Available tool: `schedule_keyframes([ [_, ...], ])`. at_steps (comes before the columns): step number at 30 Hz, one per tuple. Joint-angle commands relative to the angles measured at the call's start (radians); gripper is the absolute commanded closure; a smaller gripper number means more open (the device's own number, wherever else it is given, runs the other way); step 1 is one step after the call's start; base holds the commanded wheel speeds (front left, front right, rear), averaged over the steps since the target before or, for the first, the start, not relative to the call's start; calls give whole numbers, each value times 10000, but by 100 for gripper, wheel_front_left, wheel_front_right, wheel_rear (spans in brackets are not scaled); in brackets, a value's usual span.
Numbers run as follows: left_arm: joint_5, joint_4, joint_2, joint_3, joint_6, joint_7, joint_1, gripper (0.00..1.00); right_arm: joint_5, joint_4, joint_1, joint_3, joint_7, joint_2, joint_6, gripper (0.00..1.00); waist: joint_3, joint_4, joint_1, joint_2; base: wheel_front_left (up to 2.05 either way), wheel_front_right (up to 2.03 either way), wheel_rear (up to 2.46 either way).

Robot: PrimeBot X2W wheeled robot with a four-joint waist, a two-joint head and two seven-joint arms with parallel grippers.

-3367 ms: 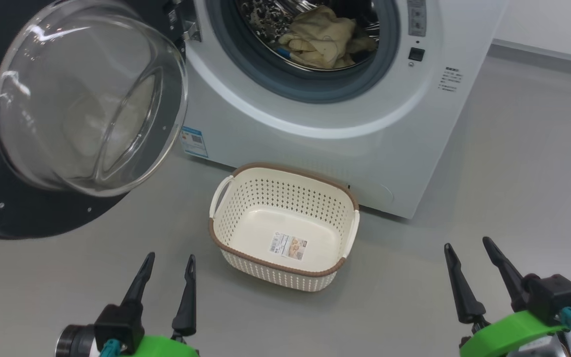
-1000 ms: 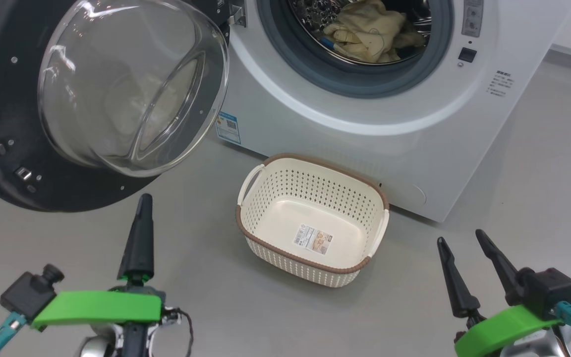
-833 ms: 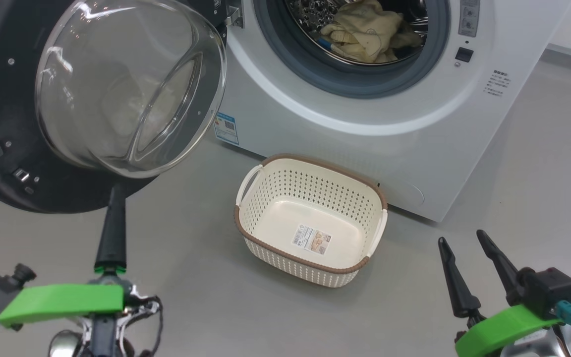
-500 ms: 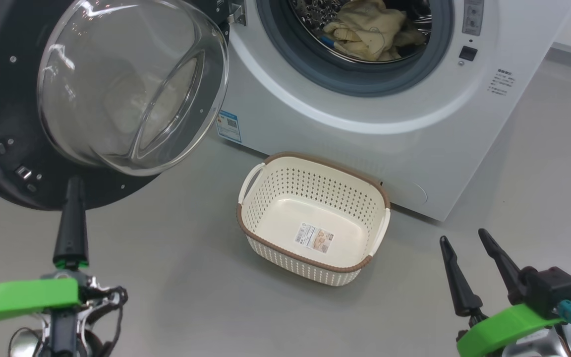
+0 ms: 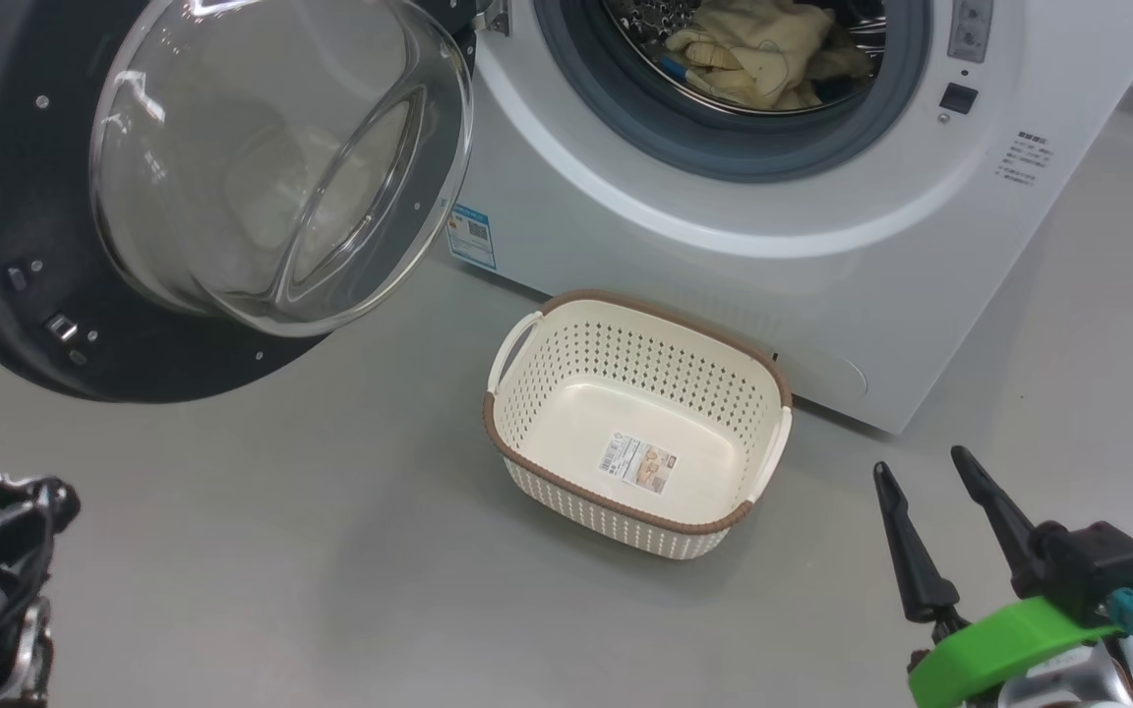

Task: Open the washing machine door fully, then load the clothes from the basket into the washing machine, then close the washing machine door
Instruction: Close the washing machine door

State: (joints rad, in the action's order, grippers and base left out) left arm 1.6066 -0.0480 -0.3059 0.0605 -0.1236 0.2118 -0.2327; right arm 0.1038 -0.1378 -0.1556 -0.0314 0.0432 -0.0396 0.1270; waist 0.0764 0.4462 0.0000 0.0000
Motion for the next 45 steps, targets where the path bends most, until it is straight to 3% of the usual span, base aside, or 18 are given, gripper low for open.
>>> schedule_keyframes([
  [1, 110, -45, -508, 568, -70, -97, -694, 100, -95, -427, 447, -155, -66, -106, 37, 0, 31, -4, 0, 0, 0, 0, 0],
  [15, 685, 2317, -894, 2099, -70, -545, -2540, 100, -373, -843, 623, -317, -531, -261, 37, 0, 564, -325, 0, 0, 0, 0, 0],
  [25, 524, 3910, -1080, 2565, -71, -809, -3336, 100, -334, -1142, 755, -391, -841, -610, 37, 0, 989, -596, 0, 0, 0, 0, 0],
  [45, 57, 5608, -1130, 3609, -71, -668, -4359, 100, -44, -1647, 990, -553, -1377, -1162, 37, 0, 1645, -1320, 0, 0, 0, 0, 0],
])
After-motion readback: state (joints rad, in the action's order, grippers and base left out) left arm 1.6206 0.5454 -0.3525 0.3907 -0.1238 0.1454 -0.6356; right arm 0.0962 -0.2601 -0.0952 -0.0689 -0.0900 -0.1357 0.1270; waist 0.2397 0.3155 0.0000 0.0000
